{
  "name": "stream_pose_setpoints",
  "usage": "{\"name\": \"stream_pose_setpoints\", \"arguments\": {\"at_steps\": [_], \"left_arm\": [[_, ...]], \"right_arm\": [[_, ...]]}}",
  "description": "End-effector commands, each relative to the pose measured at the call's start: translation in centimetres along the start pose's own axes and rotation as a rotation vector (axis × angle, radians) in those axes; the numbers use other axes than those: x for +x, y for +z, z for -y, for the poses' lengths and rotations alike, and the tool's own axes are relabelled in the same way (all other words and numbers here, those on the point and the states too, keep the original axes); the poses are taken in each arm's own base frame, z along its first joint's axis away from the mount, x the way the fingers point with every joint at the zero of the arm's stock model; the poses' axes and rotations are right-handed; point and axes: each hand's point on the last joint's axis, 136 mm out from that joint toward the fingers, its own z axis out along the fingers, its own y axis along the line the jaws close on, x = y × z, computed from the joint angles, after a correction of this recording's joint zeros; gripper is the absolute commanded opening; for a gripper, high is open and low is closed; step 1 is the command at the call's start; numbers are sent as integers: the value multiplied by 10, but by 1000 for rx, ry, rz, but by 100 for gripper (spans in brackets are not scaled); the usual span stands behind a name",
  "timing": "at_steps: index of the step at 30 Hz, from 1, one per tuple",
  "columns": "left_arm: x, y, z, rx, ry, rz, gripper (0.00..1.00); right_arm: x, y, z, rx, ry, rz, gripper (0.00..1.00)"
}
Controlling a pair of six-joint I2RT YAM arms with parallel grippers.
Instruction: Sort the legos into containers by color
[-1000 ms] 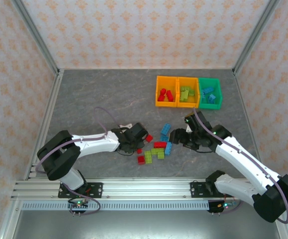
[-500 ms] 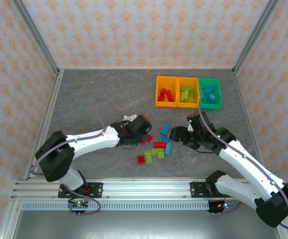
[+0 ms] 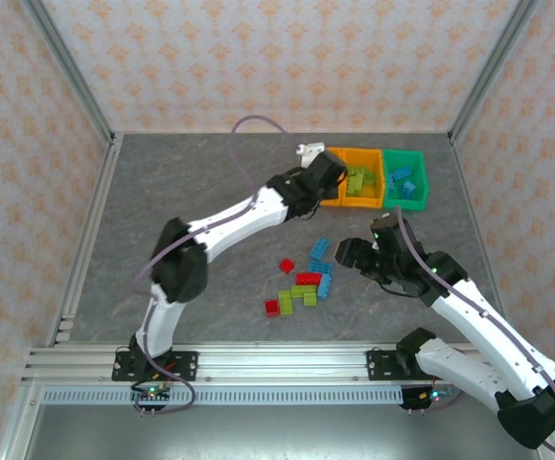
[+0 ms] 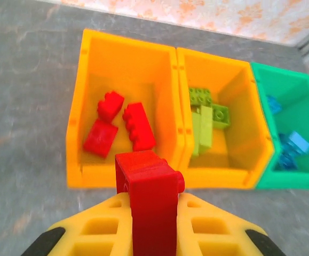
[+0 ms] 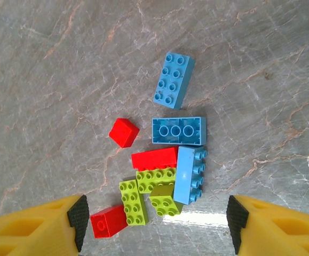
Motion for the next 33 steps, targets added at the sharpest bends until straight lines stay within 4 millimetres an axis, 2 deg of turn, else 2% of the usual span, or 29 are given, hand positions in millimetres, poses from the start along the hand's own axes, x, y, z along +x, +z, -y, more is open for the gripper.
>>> {"name": "stream_pose_setpoints", "arguments": {"at_steps": [1, 4, 7, 8, 10, 14, 17, 21, 22, 25, 30, 33], "left_arm": [[-25, 31, -14, -94, 133, 39, 16], [-41, 52, -4, -73, 147, 65, 24], [-50, 61, 5, -46, 156, 76, 43], [-54, 59, 10, -29, 158, 84, 49], [-62, 53, 15, -9, 154, 102, 55], [-70, 30, 15, 7, 153, 81, 58], [-69, -5, 12, 42, 121, 35, 53], [-51, -60, -8, 122, 69, 65, 54], [-49, -80, -18, 145, 51, 84, 55], [-28, -123, -57, 147, 55, 88, 56], [10, -198, -103, 170, 168, 97, 57], [29, -229, -135, 144, 285, 64, 61]], "right_arm": [[-12, -16, -1, 23, -21, 54, 71], [-13, -21, -1, 34, -35, 56, 71], [-12, -24, 0, 37, -41, 58, 71], [-12, -25, 0, 34, -37, 61, 71], [-12, -25, -1, 27, -36, 62, 71], [-12, -23, -4, 14, -35, 53, 72], [-12, -20, -3, 25, -36, 51, 72], [-11, -9, -9, 9, -16, 21, 73], [-9, -5, -14, -5, -10, 2, 73], [-7, 10, -23, -19, -2, -48, 73], [-5, 48, -18, 64, 11, -120, 73], [-11, 72, -14, 151, 12, -138, 74]]}}
